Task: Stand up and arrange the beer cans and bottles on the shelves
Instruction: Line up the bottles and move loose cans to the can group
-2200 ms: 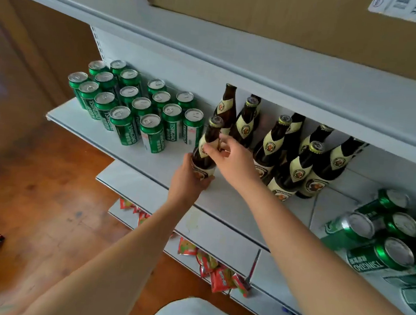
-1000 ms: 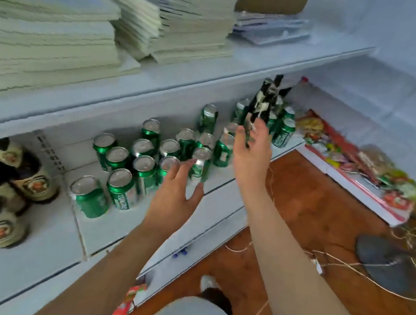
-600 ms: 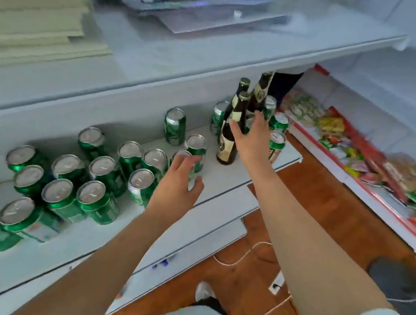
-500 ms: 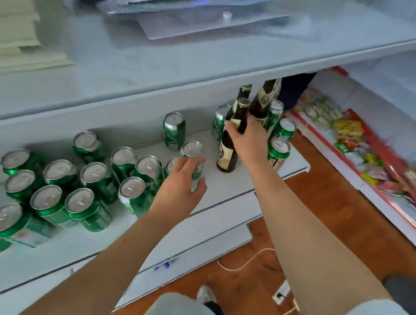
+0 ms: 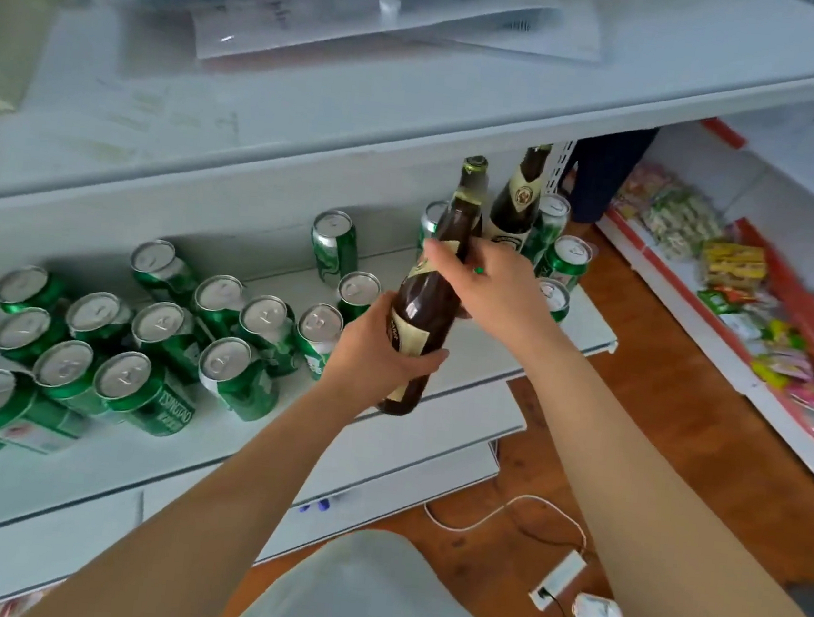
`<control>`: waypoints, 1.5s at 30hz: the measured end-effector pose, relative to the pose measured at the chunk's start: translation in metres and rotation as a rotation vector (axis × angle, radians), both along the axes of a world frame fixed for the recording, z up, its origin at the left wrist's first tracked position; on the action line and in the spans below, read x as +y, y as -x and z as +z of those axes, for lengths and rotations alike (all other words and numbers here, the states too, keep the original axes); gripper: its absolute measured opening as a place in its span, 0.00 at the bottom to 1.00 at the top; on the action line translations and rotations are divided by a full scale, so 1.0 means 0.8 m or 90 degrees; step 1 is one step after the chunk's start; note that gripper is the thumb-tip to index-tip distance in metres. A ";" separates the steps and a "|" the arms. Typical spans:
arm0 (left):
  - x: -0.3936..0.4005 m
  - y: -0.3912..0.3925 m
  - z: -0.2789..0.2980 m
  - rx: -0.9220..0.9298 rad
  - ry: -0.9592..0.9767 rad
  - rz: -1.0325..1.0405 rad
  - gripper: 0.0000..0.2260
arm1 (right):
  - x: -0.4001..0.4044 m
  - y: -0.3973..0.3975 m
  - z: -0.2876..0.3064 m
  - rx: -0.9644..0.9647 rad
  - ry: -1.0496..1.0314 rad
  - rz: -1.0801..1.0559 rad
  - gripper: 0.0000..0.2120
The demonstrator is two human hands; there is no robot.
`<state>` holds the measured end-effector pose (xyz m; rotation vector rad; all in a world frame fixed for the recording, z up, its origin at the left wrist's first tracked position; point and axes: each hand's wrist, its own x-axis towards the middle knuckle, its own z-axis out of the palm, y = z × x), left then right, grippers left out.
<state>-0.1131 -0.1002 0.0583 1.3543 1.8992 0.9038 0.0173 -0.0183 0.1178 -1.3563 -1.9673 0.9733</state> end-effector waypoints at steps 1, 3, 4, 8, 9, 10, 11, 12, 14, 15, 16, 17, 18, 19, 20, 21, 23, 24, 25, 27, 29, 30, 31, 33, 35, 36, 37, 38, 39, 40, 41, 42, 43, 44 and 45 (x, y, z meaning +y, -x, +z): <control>-0.003 0.004 -0.003 -0.030 0.013 0.012 0.25 | 0.010 0.000 -0.001 -0.003 0.032 0.006 0.29; -0.014 0.011 -0.006 -0.076 0.040 0.048 0.22 | 0.039 0.000 -0.008 0.013 0.013 -0.061 0.35; -0.018 0.013 -0.006 -0.098 0.049 0.069 0.22 | 0.058 0.000 -0.016 0.023 -0.019 -0.112 0.32; -0.035 0.025 -0.003 -0.158 0.047 0.126 0.22 | 0.106 0.021 -0.039 0.016 -0.104 -0.178 0.27; -0.039 0.029 -0.002 -0.153 0.043 0.129 0.22 | 0.114 0.029 -0.040 0.014 -0.099 -0.169 0.29; -0.042 0.033 -0.001 -0.145 0.039 0.124 0.21 | 0.121 0.038 -0.040 0.007 -0.086 -0.156 0.28; -0.046 0.036 0.000 -0.137 0.036 0.117 0.21 | 0.129 0.046 -0.040 0.001 -0.067 -0.140 0.25; -0.050 0.039 0.000 -0.133 0.036 0.113 0.21 | 0.137 0.052 -0.042 -0.007 -0.052 -0.129 0.23; -0.056 0.044 0.000 -0.134 0.036 0.114 0.22 | 0.145 0.058 -0.048 -0.036 -0.067 -0.118 0.21; -0.059 0.045 0.001 -0.139 0.035 0.119 0.22 | 0.144 0.058 -0.050 -0.057 -0.096 -0.112 0.21; -0.062 0.048 0.002 -0.147 0.034 0.129 0.22 | 0.141 0.058 -0.052 -0.080 -0.135 -0.107 0.21; -0.065 0.051 0.003 -0.155 0.034 0.136 0.21 | 0.136 0.056 -0.055 -0.097 -0.174 -0.110 0.20; -0.068 0.053 0.004 -0.164 0.036 0.144 0.21 | 0.128 0.052 -0.054 -0.101 -0.201 -0.118 0.19; -0.073 0.057 0.006 -0.174 0.040 0.152 0.20 | 0.118 0.049 -0.054 -0.095 -0.214 -0.126 0.19; -0.077 0.060 0.007 -0.186 0.045 0.158 0.19 | 0.107 0.046 -0.053 -0.089 -0.224 -0.134 0.19; -0.083 0.065 0.008 -0.196 0.049 0.160 0.19 | 0.093 0.044 -0.049 -0.092 -0.234 -0.138 0.20; -0.097 0.075 0.012 -0.204 0.048 0.158 0.19 | 0.065 0.043 -0.038 -0.121 -0.262 -0.143 0.20; -0.105 0.081 0.014 -0.209 0.042 0.152 0.19 | 0.049 0.044 -0.030 -0.141 -0.273 -0.143 0.20; -0.115 0.086 0.016 -0.214 0.035 0.143 0.19 | 0.032 0.046 -0.020 -0.155 -0.280 -0.141 0.20; -0.138 0.101 0.018 -0.223 0.020 0.120 0.19 | -0.009 0.053 0.000 -0.160 -0.287 -0.133 0.19; -0.170 0.118 0.022 -0.227 0.011 0.102 0.19 | -0.054 0.065 0.022 -0.161 -0.286 -0.125 0.19; -0.189 0.130 0.024 -0.227 0.007 0.096 0.19 | -0.077 0.074 0.030 -0.156 -0.277 -0.125 0.18; -0.208 0.143 0.025 -0.226 0.006 0.094 0.20 | -0.101 0.085 0.036 -0.146 -0.265 -0.127 0.18; -0.253 0.173 0.027 -0.217 0.003 0.102 0.20 | -0.154 0.115 0.039 -0.113 -0.245 -0.121 0.19; -0.303 0.209 0.026 -0.210 -0.005 0.124 0.20 | -0.209 0.156 0.038 -0.080 -0.233 -0.109 0.21; -0.330 0.229 0.024 -0.209 -0.009 0.138 0.20 | -0.238 0.179 0.035 -0.070 -0.225 -0.104 0.21; -0.358 0.249 0.023 -0.208 -0.013 0.155 0.20 | -0.266 0.203 0.033 -0.056 -0.213 -0.098 0.21; -0.385 0.271 0.021 -0.202 -0.017 0.177 0.19 | -0.291 0.229 0.029 -0.034 -0.201 -0.086 0.20; -0.412 0.293 0.019 -0.194 -0.020 0.203 0.19 | -0.316 0.255 0.026 -0.008 -0.190 -0.068 0.20; -0.439 0.313 0.017 -0.185 -0.024 0.229 0.20 | -0.338 0.282 0.022 0.017 -0.184 -0.048 0.19; -0.464 0.333 0.016 -0.181 -0.029 0.258 0.21 | -0.360 0.309 0.020 0.037 -0.188 -0.030 0.19; -0.487 0.352 0.013 -0.181 -0.037 0.287 0.22 | -0.379 0.335 0.018 0.051 -0.196 -0.014 0.19; -0.510 0.371 0.010 -0.179 -0.045 0.317 0.22 | -0.398 0.361 0.016 0.063 -0.204 0.001 0.20; -0.532 0.388 0.007 -0.175 -0.049 0.349 0.22 | -0.414 0.385 0.014 0.075 -0.210 0.018 0.21; -0.550 0.406 0.007 -0.172 -0.052 0.377 0.23 | -0.429 0.409 0.014 0.086 -0.215 0.036 0.21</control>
